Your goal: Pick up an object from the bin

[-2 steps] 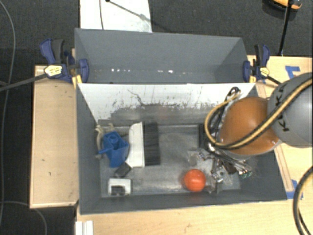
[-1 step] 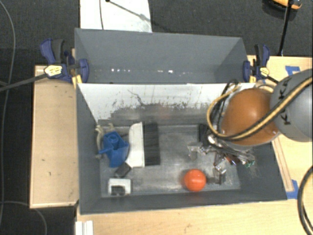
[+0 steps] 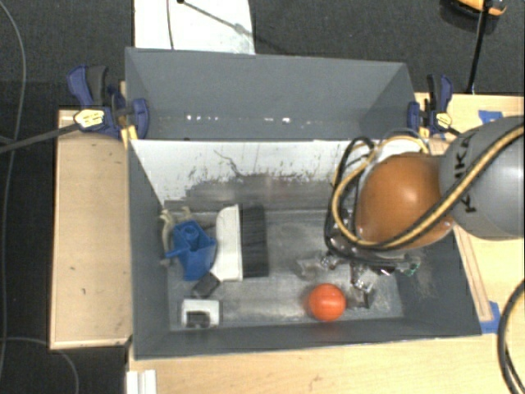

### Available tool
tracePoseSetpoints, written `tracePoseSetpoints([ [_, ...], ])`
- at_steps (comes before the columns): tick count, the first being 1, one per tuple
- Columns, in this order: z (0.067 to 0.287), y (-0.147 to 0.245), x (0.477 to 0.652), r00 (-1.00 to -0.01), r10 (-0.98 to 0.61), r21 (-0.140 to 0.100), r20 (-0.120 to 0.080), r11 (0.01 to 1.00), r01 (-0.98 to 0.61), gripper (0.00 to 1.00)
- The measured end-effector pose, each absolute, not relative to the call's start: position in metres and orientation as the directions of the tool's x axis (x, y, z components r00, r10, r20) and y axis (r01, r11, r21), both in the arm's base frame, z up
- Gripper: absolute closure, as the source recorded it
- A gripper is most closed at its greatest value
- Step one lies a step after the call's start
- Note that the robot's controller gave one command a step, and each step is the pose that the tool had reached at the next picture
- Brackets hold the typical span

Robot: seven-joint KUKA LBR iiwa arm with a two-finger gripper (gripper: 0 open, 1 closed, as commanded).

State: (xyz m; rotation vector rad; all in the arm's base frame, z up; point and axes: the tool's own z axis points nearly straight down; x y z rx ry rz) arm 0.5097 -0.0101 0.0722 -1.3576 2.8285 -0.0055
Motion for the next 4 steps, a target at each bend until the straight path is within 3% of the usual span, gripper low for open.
tracePoseSetpoints([
  [1, 0.071, 0.016, 0.497, -0.473, -0.881, -0.003, -0.003, 0.473, -0.881, 0.0],
  [2, 0.071, 0.025, 0.493, -0.612, -0.791, -0.002, -0.003, 0.612, -0.791, 0.0],
  [3, 0.171, 0.042, 0.492, -0.134, -0.991, -0.009, -0.004, 0.134, -0.991, 1.0],
  [4, 0.169, 0.041, 0.492, -0.136, -0.991, -0.006, -0.004, 0.136, -0.991, 1.0],
])
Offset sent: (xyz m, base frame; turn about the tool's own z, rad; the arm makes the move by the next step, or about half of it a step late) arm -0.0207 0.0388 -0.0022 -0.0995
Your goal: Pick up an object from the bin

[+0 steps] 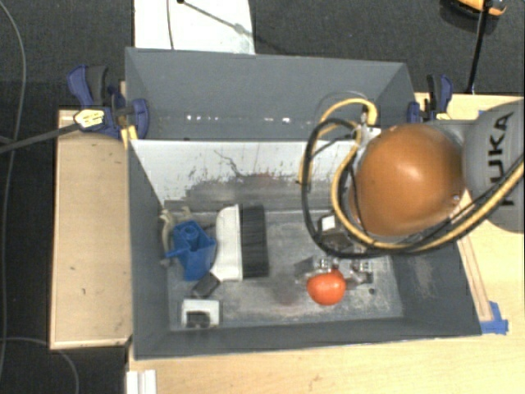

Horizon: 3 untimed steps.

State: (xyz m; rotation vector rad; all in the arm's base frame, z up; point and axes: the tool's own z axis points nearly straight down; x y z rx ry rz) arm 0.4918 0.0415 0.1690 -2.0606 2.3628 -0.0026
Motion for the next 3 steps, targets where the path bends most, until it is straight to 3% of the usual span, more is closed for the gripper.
tracePoseSetpoints([
  [1, 0.147, 0.04, 0.49, -0.068, -0.998, -0.014, -0.004, 0.068, -0.998, 1.0],
  [2, 0.129, 0.038, 0.497, 0.003, -1.0, 0.001, -0.004, -0.003, -1.0, 1.0],
  [3, 0.149, 0.051, 0.508, 0.141, -0.99, -0.012, -0.003, -0.14, -0.99, 1.0],
])
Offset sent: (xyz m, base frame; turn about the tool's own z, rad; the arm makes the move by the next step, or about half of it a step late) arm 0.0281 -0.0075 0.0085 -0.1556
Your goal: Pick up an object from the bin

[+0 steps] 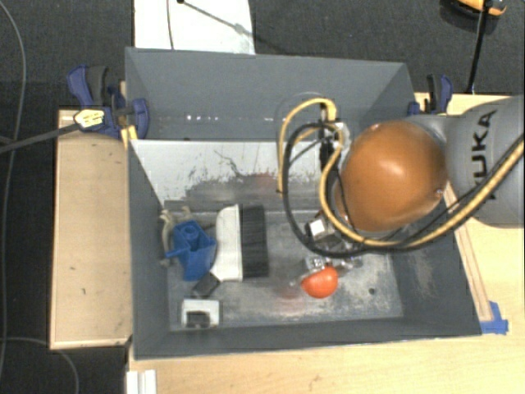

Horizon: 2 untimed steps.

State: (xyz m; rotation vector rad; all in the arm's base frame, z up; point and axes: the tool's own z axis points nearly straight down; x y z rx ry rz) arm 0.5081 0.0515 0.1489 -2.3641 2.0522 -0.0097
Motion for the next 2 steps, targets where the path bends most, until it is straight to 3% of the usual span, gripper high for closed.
tracePoseSetpoints([
  [1, 0.162, 0.063, 0.51, 0.192, -0.981, -0.004, -0.005, -0.192, -0.981, 1.0],
  [2, 0.215, 0.061, 0.511, 0.194, -0.981, -0.005, -0.006, -0.194, -0.981, 1.0],
])
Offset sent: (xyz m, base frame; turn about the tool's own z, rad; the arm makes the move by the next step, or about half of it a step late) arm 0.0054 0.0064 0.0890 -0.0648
